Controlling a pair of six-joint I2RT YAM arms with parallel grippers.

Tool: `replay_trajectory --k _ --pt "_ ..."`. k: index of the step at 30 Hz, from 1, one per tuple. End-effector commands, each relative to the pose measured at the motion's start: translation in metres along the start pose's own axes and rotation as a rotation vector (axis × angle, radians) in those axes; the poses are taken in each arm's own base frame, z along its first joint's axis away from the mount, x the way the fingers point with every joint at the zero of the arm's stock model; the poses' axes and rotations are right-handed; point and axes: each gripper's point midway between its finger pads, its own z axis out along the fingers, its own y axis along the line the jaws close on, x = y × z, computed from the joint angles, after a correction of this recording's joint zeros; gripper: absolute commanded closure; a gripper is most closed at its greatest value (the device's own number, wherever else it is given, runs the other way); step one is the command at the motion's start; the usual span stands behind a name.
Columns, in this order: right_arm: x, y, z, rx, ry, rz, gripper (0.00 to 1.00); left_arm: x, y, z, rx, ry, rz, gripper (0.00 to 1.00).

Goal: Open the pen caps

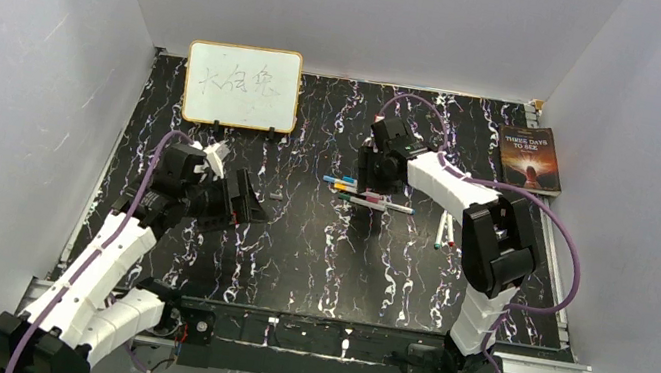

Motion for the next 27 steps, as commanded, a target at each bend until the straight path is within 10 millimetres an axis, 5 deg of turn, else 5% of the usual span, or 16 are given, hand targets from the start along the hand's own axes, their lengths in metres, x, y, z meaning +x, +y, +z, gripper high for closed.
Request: replay_trajectory --k 1,27 --pt "-0.017 0.0 0.002 0.015 -0.038 -0.038 0.47 -0.006 0.001 0.0 -0.021 0.008 0.021 0.02" --pt "0.042 0.028 0.006 -0.042 0.017 -0.069 0.52 0.009 0.007 -0.003 -0.02 0.015 -0.024 0.02"
